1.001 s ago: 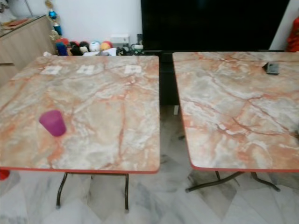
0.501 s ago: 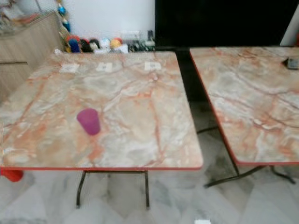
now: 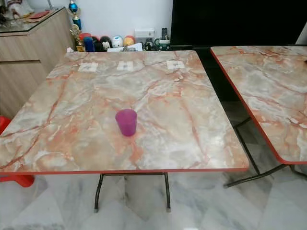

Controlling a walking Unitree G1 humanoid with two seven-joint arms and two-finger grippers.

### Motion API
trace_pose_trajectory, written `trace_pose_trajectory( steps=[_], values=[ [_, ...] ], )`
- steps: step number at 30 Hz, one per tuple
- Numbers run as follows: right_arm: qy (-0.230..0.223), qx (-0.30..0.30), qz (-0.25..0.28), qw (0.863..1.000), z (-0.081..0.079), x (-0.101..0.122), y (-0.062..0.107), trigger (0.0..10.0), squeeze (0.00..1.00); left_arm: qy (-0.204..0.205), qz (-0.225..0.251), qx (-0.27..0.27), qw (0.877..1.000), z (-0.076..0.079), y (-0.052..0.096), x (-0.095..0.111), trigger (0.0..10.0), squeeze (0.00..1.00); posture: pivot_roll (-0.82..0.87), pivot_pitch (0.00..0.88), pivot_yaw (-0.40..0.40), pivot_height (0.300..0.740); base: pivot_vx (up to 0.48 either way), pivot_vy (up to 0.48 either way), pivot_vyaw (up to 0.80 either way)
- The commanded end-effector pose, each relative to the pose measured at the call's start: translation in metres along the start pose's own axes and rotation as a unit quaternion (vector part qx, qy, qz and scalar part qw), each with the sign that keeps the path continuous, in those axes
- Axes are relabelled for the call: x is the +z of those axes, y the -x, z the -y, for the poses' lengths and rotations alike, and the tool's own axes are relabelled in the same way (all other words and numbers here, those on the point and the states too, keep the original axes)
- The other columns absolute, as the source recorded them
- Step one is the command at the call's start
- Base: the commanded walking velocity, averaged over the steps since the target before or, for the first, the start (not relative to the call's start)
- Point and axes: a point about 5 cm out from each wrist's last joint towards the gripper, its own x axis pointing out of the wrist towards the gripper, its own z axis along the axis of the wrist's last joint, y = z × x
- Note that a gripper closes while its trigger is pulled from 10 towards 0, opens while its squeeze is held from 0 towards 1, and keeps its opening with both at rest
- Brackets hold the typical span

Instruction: Setting the table

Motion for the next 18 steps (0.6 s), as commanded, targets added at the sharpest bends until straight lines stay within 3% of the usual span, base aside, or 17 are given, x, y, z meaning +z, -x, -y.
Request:
trace_pose_trajectory(
  steps=[1,8,9,11,15,18],
  values=[
    [0.002,0.005,0.007,1.0,-0.012,0.005,0.001,10.0,0.0,0.006,0.003,-0.001,1.0,0.001,0.001,-0.003,10.0,0.0,0.02,0.081,-0.024,0.74,0.0,0.0,0.0],
    [0.003,0.009,0.012,1.0,-0.026,0.009,0.002,10.0,0.0,0.034,0.031,0.001,0.999,0.001,0.001,0.0,10.0,0.0,0.02,0.081,-0.024,0.74,0.0,0.0,0.0],
    [0.003,0.003,0.011,1.0,-0.014,0.007,0.001,10.0,0.0,0.041,0.041,-0.001,0.998,0.002,0.002,0.002,10.0,0.0,0.02,0.082,-0.025,0.74,0.0,0.0,0.0],
    [0.003,0.0,0.01,1.0,-0.009,0.006,0.0,10.0,0.0,0.041,0.045,-0.004,0.998,0.002,0.002,0.003,10.0,0.0,0.02,0.082,-0.026,0.74,0.0,0.0,0.0],
    [0.004,-0.001,0.009,1.0,-0.003,0.005,0.0,10.0,0.0,0.041,0.045,-0.003,0.998,0.002,0.002,0.003,10.0,0.0,0.02,0.082,-0.026,0.74,0.0,0.0,0.0],
    [0.002,-0.003,0.01,1.0,-0.002,0.006,0.0,10.0,0.0,0.036,0.042,-0.003,0.998,0.002,0.002,0.002,10.0,0.0,0.02,0.082,-0.023,0.74,0.0,-0.374,0.0]
  ],
)
